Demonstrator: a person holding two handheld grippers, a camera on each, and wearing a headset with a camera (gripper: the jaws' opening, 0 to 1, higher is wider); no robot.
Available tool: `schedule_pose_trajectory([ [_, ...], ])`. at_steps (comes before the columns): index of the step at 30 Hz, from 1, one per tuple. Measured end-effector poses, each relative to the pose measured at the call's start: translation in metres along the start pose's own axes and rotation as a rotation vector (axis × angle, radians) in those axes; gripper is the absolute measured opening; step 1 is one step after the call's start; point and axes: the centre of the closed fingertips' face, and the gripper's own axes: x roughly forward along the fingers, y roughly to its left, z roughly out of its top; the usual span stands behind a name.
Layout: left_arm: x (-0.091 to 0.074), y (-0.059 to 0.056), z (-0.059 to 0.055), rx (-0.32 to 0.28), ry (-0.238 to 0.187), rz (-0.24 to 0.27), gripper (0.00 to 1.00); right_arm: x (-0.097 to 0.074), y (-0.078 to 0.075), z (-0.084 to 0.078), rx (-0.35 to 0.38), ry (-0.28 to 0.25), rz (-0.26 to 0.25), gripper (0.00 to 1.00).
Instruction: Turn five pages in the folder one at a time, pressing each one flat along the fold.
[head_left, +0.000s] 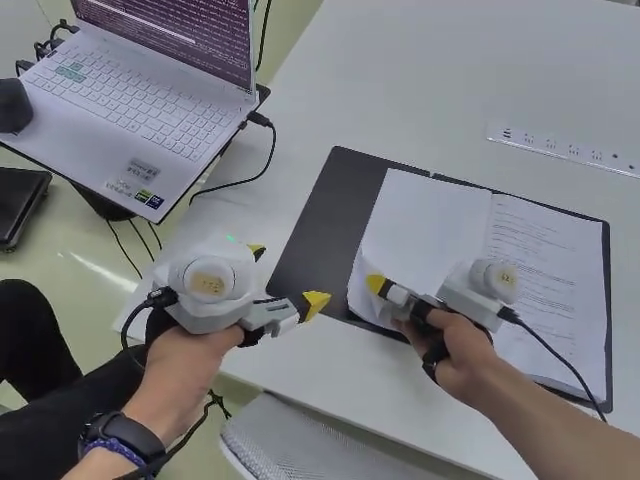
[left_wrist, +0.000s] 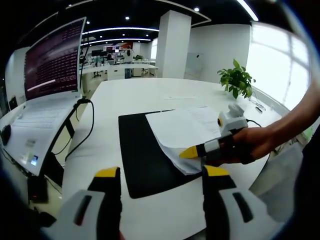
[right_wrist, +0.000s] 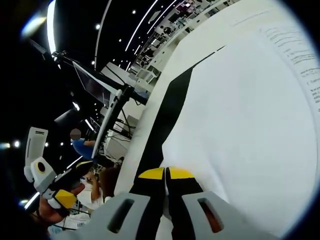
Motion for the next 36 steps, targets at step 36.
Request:
schedule_pose_trajectory([
  [36, 0.033, -0.03, 0.001, 0.047, 0.045, -0.104, 0.5, -0.067, 0.022, 0.039, -0.167, -0.11, 0.048, 0.29],
])
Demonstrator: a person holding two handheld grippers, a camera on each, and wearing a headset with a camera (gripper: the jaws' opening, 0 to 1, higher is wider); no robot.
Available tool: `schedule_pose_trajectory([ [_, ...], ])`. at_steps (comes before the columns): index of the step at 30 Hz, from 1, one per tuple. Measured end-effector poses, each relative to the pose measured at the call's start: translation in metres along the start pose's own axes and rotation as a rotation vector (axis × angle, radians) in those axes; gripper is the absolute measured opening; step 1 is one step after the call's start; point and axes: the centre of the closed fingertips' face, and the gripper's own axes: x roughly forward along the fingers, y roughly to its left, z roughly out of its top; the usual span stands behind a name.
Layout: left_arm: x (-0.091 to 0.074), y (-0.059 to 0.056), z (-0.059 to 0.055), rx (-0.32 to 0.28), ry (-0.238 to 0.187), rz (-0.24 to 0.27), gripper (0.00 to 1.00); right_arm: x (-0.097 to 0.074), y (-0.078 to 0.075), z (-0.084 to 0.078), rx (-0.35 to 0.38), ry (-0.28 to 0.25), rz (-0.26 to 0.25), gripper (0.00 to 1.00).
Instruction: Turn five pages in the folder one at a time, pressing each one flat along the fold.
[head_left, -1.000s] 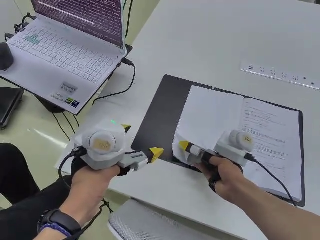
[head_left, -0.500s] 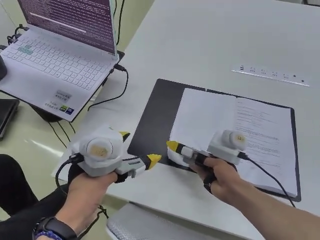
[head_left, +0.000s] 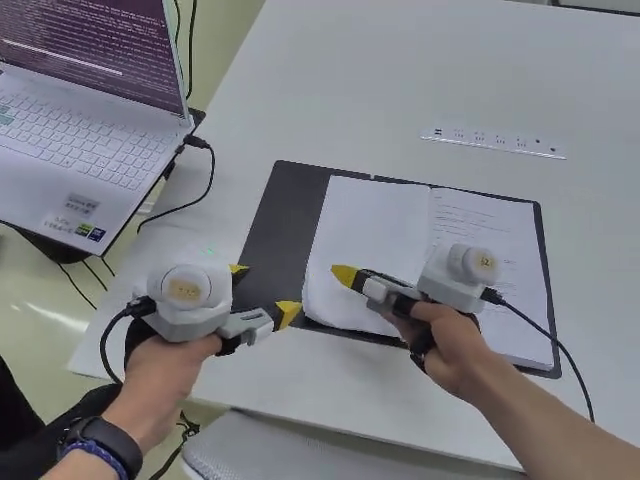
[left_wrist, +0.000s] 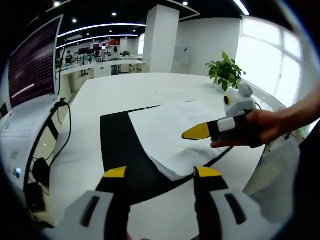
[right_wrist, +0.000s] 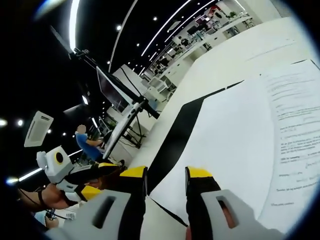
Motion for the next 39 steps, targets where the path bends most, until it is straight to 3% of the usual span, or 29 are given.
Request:
schedule_pose_trajectory([
  [9, 0.029, -0.008, 0.008, 0.031, 0.009, -0.04, 0.34, -0.034, -0.027, 0.011, -0.008, -0.039, -0.059, 0.23],
  [18, 0.052, -0.016, 0.008, 0.06, 0.04, -0.072, 0.25, -0.049, -0.04, 0.013, -0.001, -0.05, -0.084, 0.2],
  [25, 0.069, -0.017, 0.0, 0.037, 0.076, -0.079, 0.21, -0.054, -0.05, 0.019, -0.004, -0.054, -0.096, 0.18],
  [32, 0.084, -0.016, -0.011, 0.004, 0.101, -0.088, 0.11, -0.056, -0.06, 0.025, 0.006, -0.059, -0.107, 0.15],
  [39, 0.087, -0.022, -0.022, -0.027, 0.133, -0.103, 0.05, -0.057, -0.068, 0.026, 0.007, -0.051, -0.115, 0.14],
])
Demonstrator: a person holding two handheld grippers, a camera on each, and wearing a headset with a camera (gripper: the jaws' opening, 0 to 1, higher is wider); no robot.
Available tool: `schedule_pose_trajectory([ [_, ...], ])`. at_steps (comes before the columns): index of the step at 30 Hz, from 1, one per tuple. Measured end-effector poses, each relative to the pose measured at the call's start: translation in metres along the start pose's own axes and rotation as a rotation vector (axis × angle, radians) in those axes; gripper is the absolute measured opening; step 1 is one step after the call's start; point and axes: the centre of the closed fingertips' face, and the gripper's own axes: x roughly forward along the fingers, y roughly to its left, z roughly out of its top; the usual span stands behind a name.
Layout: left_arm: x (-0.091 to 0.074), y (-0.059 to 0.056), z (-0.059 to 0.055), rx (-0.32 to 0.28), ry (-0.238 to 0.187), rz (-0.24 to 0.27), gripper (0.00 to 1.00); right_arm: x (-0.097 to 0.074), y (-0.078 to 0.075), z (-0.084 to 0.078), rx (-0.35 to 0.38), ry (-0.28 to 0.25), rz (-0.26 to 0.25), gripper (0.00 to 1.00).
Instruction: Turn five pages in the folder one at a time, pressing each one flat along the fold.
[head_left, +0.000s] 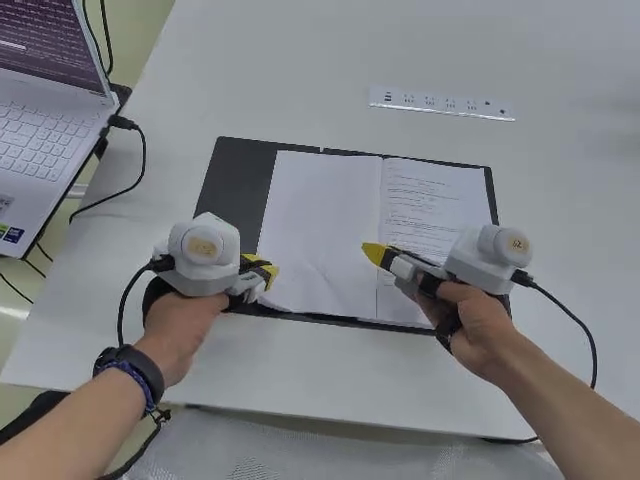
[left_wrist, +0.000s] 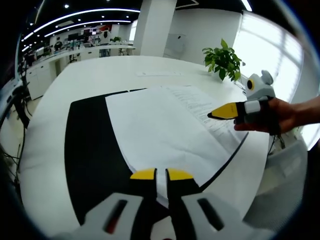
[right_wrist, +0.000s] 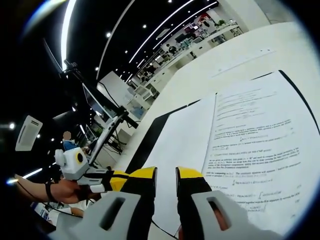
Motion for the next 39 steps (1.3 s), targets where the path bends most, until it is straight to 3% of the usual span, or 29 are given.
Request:
schedule_pose_trajectory([
  [3, 0.002, -0.002, -0.007, 0.0, 0.019, 0.0, 0.01, 0.0, -0.004, 0.001, 0.004, 0.0, -0.003, 0.13],
  [6, 0.005, 0.0, -0.024, 0.018, 0.092, 0.011, 0.0, 0.002, -0.007, 0.003, 0.008, 0.002, -0.005, 0.13],
  [10, 0.007, -0.006, -0.03, 0.016, 0.122, -0.001, 0.0, 0.004, -0.01, 0.007, 0.007, 0.006, -0.006, 0.12],
  [23, 0.006, -0.003, -0.027, 0.011, 0.135, 0.043, 0.0, 0.022, -0.029, 0.012, -0.005, 0.033, -0.012, 0.08],
  [31, 0.007, 0.0, -0.027, -0.025, 0.138, 0.057, 0.0, 0.036, -0.047, 0.023, 0.035, -0.005, -0.046, 0.0],
  [39, 0.008, 0.0, -0.027, -0.031, 0.144, 0.052, 0.0, 0.042, -0.043, 0.026, 0.045, -0.015, -0.058, 0.0],
])
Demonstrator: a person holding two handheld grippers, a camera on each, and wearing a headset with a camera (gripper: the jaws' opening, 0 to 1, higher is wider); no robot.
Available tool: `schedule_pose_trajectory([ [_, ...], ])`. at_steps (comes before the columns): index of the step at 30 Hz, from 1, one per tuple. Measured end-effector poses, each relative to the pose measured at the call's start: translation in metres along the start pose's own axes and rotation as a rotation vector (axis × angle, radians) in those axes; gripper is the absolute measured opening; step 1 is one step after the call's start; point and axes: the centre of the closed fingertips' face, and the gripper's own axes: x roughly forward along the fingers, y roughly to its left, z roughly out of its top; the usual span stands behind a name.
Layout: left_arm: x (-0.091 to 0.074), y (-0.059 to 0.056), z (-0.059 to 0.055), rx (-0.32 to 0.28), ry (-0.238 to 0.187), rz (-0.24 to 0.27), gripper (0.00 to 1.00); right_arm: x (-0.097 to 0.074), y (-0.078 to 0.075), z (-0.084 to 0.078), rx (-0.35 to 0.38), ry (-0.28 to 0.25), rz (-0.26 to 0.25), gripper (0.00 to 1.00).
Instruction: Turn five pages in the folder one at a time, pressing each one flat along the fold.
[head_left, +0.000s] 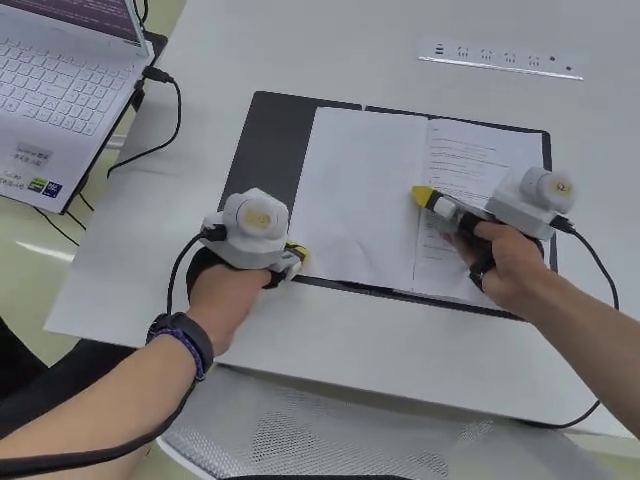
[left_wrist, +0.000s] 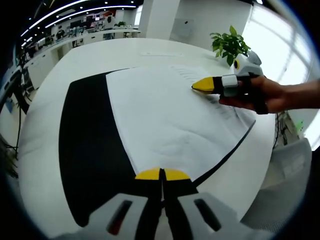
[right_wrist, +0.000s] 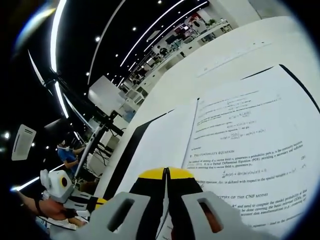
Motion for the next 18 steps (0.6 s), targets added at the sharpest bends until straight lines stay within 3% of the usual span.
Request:
schedule_pose_trajectory([
  [5, 0.0, 0.0, 0.0, 0.008, -0.006, 0.0, 0.0, -0.002, 0.003, 0.002, -0.03, -0.015, 0.01, 0.0],
  [18, 0.001, 0.001, 0.0, 0.002, -0.013, -0.01, 0.0, 0.008, -0.005, 0.018, 0.023, -0.063, 0.002, 0.0],
])
